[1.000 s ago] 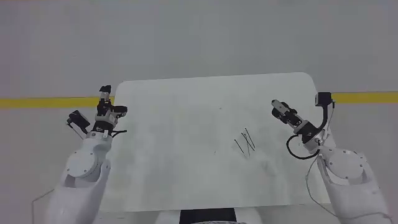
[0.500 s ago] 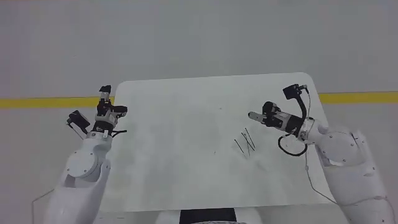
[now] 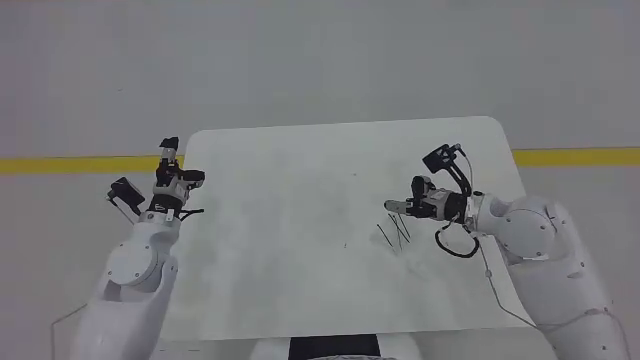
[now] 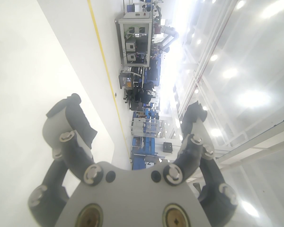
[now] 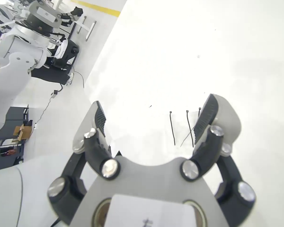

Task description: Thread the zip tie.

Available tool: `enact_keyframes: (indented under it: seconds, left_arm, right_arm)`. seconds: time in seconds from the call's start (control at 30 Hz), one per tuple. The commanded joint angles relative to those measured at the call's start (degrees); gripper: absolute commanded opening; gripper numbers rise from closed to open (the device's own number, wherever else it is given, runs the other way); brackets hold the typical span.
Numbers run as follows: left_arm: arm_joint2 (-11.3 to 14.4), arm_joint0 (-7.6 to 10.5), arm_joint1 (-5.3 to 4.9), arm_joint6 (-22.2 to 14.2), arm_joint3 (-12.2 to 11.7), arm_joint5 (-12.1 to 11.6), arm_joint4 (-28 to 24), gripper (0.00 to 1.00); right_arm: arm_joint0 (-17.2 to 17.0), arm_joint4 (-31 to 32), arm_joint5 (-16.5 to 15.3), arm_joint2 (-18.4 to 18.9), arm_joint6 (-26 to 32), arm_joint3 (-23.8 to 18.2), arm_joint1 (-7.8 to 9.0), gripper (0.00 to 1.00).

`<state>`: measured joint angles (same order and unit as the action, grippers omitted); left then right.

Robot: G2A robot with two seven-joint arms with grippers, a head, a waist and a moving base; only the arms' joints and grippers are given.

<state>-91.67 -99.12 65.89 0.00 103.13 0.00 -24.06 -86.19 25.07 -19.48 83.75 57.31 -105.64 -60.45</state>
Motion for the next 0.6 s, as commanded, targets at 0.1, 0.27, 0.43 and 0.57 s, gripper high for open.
enact_keyframes:
  seconds: [0.1,0.27,0.43,0.57]
  left_arm:
    - [0.0,0.0,0.0,0.0,0.0,0.0,0.0,1.0]
    - [0.0,0.0,0.0,0.0,0.0,0.0,0.0,1.0]
    - [0.0,0.0,0.0,0.0,0.0,0.0,0.0,1.0]
    - [0.0,0.0,0.0,0.0,0.0,0.0,0.0,1.0]
  right_arm:
    - [2.12,7.36,0.0,-2.38,4.37,-2.46,0.66,1.0]
    - [5.97,10.63,0.0,-6.23,14.81,-3.12,1.76,1.0]
    - [9.81,9.7,0.0,-11.12,21.15,-0.97,2.71,1.0]
    - [10.56,8.8,0.0,-12.44,21.94,-0.4,3.06,1.0]
